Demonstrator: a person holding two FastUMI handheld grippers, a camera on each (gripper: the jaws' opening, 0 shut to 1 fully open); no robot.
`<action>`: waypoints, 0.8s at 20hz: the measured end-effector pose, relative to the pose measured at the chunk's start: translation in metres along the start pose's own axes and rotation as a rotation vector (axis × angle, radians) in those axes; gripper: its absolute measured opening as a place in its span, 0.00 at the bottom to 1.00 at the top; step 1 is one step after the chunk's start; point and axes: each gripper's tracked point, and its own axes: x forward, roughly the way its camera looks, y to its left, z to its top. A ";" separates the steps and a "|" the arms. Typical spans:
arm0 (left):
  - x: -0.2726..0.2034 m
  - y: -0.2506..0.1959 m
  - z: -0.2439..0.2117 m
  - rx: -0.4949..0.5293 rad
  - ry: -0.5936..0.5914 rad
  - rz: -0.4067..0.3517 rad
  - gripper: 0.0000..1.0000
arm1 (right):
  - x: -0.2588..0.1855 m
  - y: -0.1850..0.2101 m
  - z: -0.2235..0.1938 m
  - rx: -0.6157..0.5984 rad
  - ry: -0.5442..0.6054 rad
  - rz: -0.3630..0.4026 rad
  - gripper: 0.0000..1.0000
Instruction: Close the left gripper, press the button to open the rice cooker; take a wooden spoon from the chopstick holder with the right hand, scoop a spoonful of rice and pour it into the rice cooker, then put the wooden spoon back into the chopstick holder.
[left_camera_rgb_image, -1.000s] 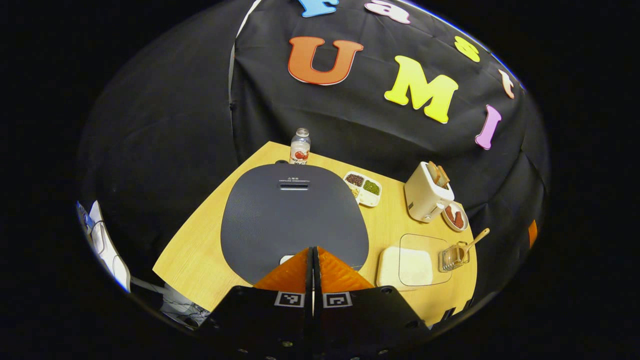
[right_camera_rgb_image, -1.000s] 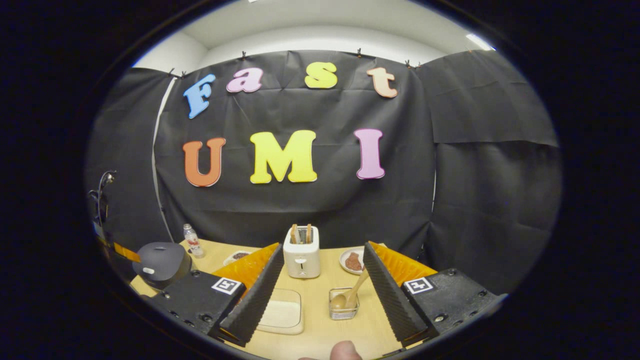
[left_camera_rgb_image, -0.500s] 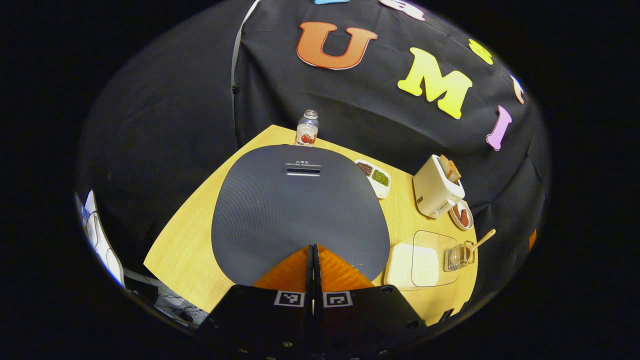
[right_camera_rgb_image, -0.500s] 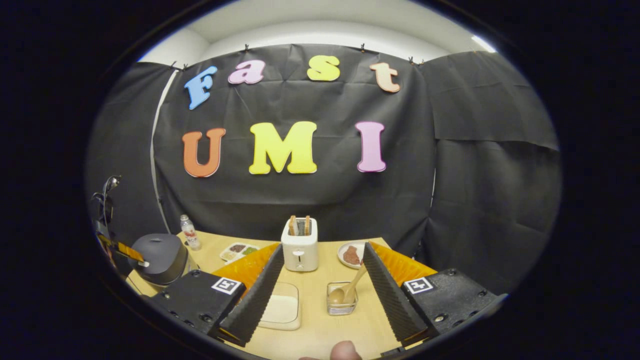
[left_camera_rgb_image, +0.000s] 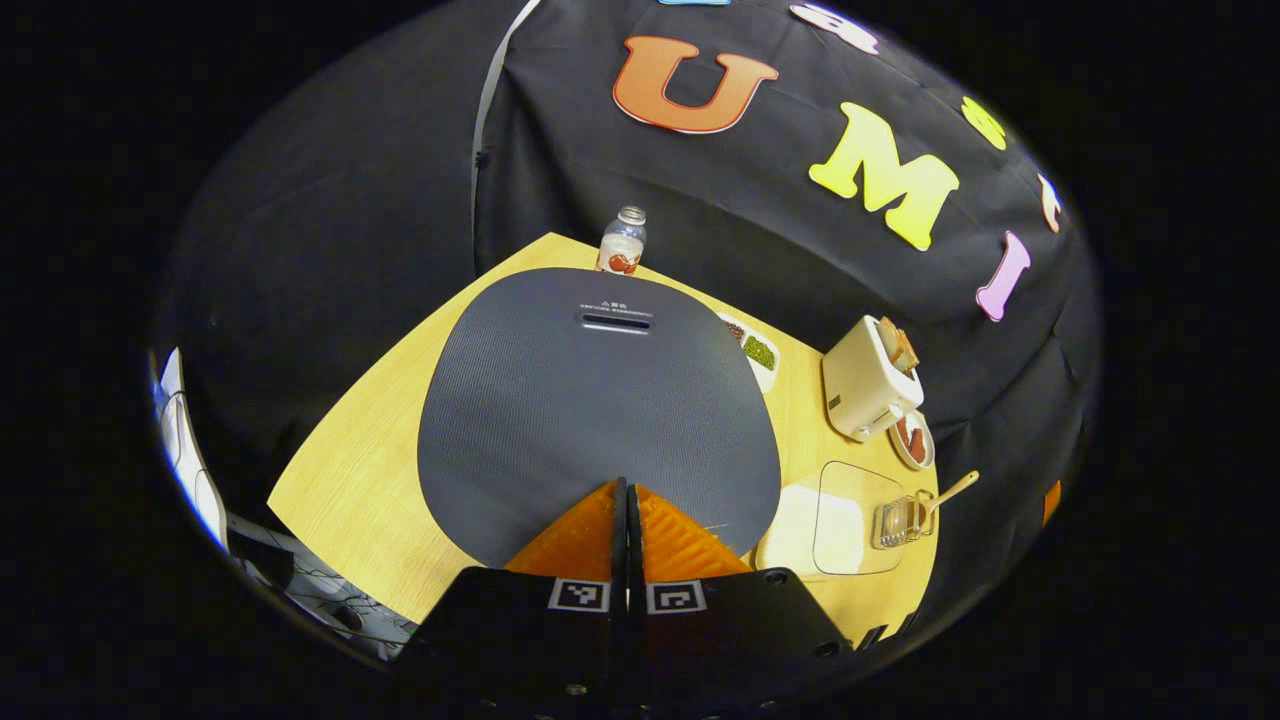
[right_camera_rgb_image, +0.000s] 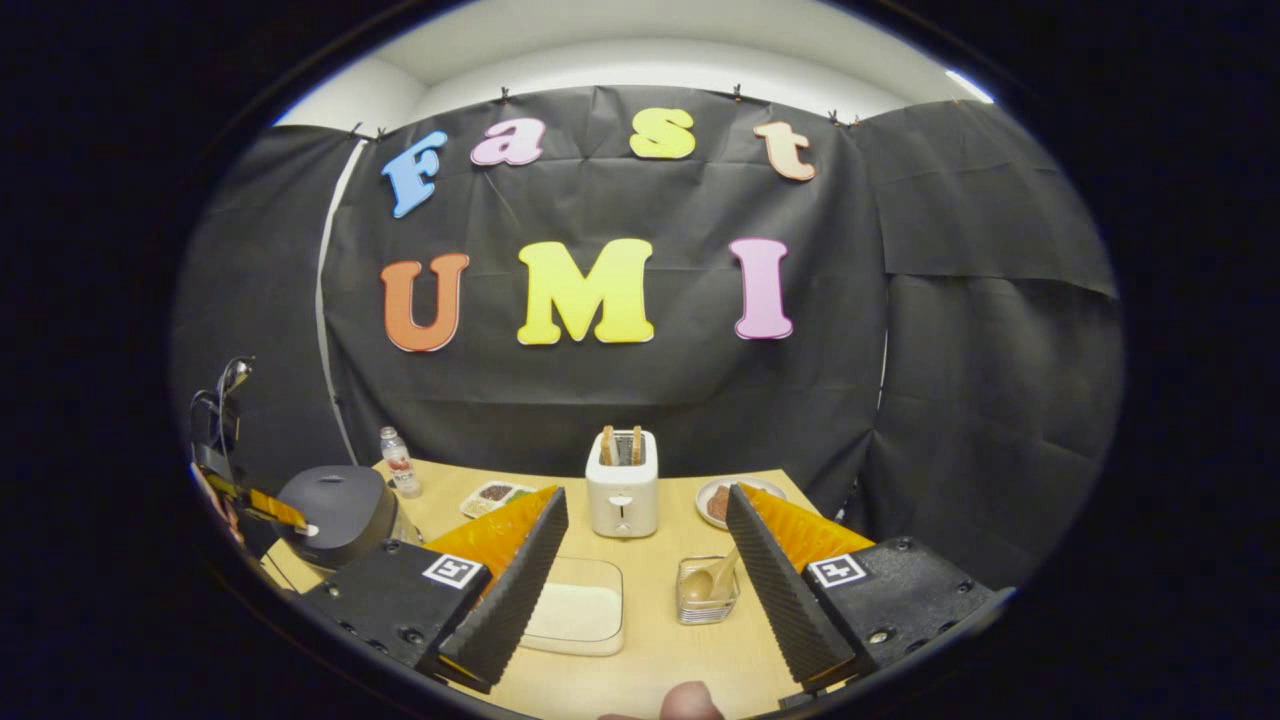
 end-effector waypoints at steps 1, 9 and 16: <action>-0.001 0.001 0.001 0.002 -0.004 -0.002 0.00 | -0.003 -0.001 0.005 0.000 -0.010 0.000 1.00; -0.059 -0.026 0.080 0.096 -0.262 0.027 0.01 | -0.019 -0.018 0.039 -0.013 -0.097 -0.025 0.99; -0.109 -0.040 0.150 0.144 -0.504 0.036 0.41 | -0.033 -0.029 0.046 -0.019 -0.116 -0.020 1.00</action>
